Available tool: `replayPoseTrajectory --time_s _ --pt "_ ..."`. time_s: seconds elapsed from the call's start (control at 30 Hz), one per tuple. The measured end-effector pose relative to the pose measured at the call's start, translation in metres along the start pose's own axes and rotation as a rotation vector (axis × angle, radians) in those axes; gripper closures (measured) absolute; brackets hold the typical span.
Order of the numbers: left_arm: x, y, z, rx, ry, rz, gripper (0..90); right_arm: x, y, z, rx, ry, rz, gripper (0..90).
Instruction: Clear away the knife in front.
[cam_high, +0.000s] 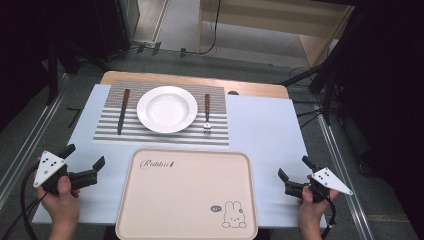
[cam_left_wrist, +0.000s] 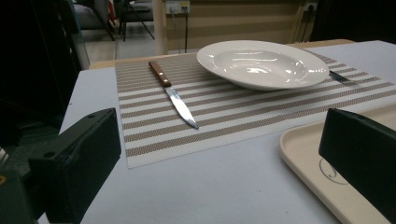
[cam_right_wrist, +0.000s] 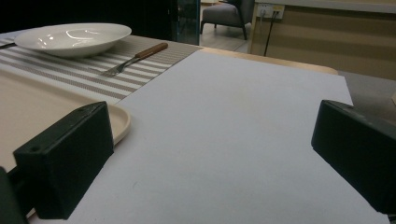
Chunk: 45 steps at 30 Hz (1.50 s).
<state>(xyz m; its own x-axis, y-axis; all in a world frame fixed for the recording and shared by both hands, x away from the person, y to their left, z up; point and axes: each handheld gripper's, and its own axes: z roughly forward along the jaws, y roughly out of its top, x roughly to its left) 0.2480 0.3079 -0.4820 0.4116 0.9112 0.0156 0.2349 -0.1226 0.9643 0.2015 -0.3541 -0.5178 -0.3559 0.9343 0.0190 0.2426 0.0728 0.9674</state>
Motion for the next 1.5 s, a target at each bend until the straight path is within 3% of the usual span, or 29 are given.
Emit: replayPoseTrajectory --time_s 0.1,0.27,0.33,0.5,1.0,1.5 --pt "-0.005 0.004 0.0 0.001 0.003 0.01 0.0 0.0 0.0 0.001 0.001 0.0 -0.007 0.0" --pt "-0.016 0.017 0.0 0.009 -0.034 0.021 0.0 0.002 0.0 0.003 0.011 0.002 -0.02 0.0" --pt "-0.016 0.02 0.001 0.012 -0.062 0.01 0.0 0.003 0.0 0.004 0.014 -0.002 -0.023 0.0" --pt "-0.015 0.026 0.004 0.004 -0.06 -0.003 0.0 0.003 0.0 0.004 0.014 -0.005 -0.021 0.0" --pt "-0.021 0.057 0.042 0.04 -0.073 0.001 0.0 0.003 -0.001 0.005 0.013 -0.005 -0.03 0.0" --pt "-0.023 0.076 0.066 0.063 -0.096 0.022 0.0 0.004 -0.001 0.005 0.017 -0.002 -0.035 0.0"
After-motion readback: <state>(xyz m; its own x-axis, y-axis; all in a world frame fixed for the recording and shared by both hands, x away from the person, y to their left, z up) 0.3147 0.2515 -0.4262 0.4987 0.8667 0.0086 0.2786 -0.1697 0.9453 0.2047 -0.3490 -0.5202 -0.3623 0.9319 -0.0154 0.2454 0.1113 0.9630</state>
